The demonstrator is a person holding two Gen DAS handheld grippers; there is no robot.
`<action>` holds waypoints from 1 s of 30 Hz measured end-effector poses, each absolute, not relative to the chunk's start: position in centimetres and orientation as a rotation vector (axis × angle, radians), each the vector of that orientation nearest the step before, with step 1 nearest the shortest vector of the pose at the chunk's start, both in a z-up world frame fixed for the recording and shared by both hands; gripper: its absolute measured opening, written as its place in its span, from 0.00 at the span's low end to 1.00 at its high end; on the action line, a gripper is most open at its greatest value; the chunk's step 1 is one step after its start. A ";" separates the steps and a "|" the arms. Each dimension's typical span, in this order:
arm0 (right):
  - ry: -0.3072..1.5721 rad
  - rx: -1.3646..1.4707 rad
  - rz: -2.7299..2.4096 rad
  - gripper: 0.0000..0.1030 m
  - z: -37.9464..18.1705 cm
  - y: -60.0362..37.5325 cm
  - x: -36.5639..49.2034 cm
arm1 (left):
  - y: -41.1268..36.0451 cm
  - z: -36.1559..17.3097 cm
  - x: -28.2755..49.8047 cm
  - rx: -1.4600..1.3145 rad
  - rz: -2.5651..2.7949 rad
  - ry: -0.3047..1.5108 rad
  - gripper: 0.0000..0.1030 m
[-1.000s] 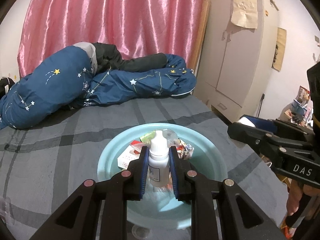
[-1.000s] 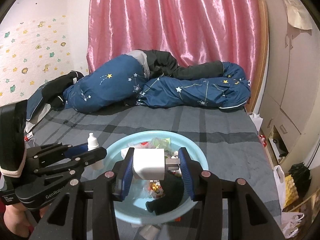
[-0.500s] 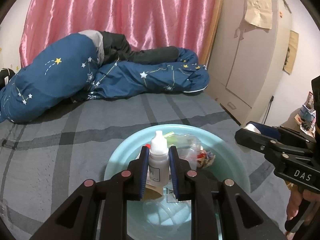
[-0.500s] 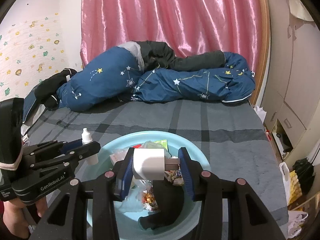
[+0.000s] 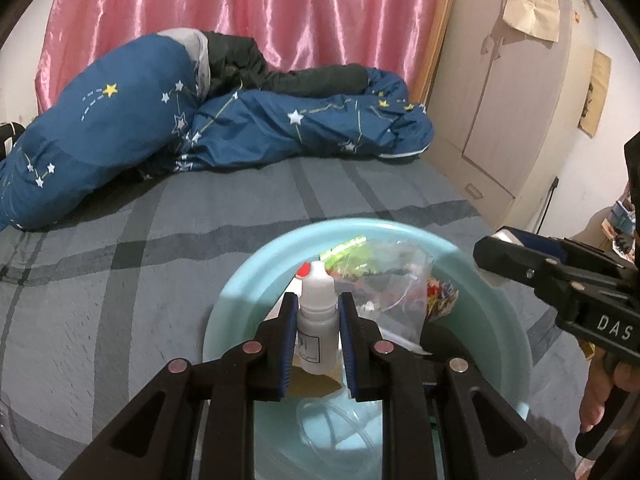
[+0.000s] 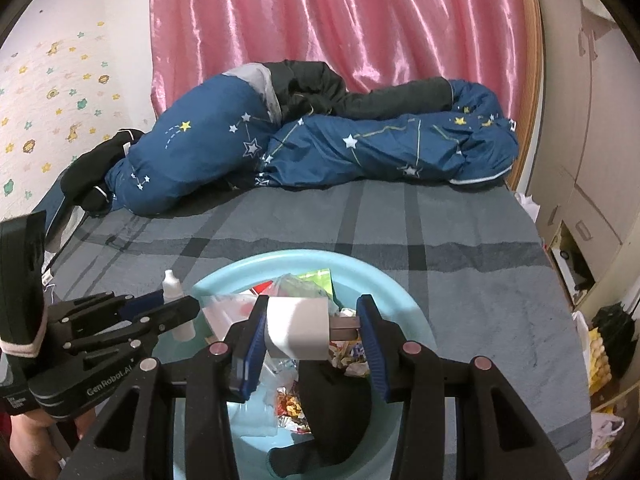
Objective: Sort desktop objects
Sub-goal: 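Release the dropper bottle into the basin with the left gripper while the right gripper drops the plug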
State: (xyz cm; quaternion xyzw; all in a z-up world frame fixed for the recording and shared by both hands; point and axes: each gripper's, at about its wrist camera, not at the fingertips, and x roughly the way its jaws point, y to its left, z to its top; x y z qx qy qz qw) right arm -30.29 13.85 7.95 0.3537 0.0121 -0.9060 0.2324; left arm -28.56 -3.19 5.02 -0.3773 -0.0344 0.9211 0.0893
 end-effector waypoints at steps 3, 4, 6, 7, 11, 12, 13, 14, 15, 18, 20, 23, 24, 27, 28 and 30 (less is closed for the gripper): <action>0.014 0.995 -2.478 0.45 7.4 13.9 -30.7 | -3.0 4.7 -28.6 -1.127 2.737 -0.101 0.21; 0.016 1.002 -2.479 0.45 7.2 13.9 -30.8 | -3.0 4.7 -28.7 -1.130 2.735 -0.100 0.21; 0.016 1.012 -2.477 0.45 7.0 13.9 -31.0 | -3.0 4.6 -28.8 -1.142 2.731 -0.097 0.21; 0.014 1.018 -2.473 0.45 6.9 13.8 -31.1 | -3.0 4.5 -28.8 -1.144 2.732 -0.094 0.21; 0.007 1.028 -2.472 0.49 6.8 13.9 -31.2 | -2.8 4.6 -28.5 -1.137 2.725 -0.104 0.31; -0.001 1.029 -2.475 0.60 6.9 13.9 -31.2 | -2.7 4.7 -28.4 -1.137 2.726 -0.103 0.60; -0.010 1.030 -2.479 0.75 7.0 14.0 -31.2 | -2.7 4.7 -28.4 -1.137 2.729 -0.108 0.79; -0.025 1.024 -2.480 0.83 7.1 14.1 -31.2 | -2.6 4.7 -28.2 -1.135 2.734 -0.115 1.00; -0.042 1.015 -2.483 0.93 7.3 14.3 -31.0 | -2.6 4.9 -28.0 -1.119 2.751 -0.114 1.00; -0.049 1.010 -2.520 1.00 7.8 14.6 -30.7 | -2.6 4.9 -27.5 -1.128 2.784 -0.078 1.00; -0.042 1.021 -2.529 1.00 8.0 14.6 -30.5 | -2.6 4.8 -27.3 -1.145 2.789 -0.068 1.00; -0.039 1.025 -2.527 1.00 8.4 14.7 -30.0 | -2.9 5.0 -26.7 -1.156 2.800 -0.064 1.00; -0.037 1.023 -2.529 1.00 8.5 14.7 -29.9 | -3.0 5.1 -26.4 -1.156 2.804 -0.066 1.00; -0.033 1.012 -2.532 1.00 9.1 14.8 -29.2 | -3.2 5.6 -25.8 -1.156 2.809 -0.068 1.00; -0.029 1.007 -2.536 1.00 9.3 14.8 -28.9 | -3.2 5.7 -25.5 -1.155 2.812 -0.066 1.00; -0.009 0.997 -2.543 1.00 9.9 14.8 -28.3 | -3.3 6.0 -25.0 -1.153 2.816 -0.054 1.00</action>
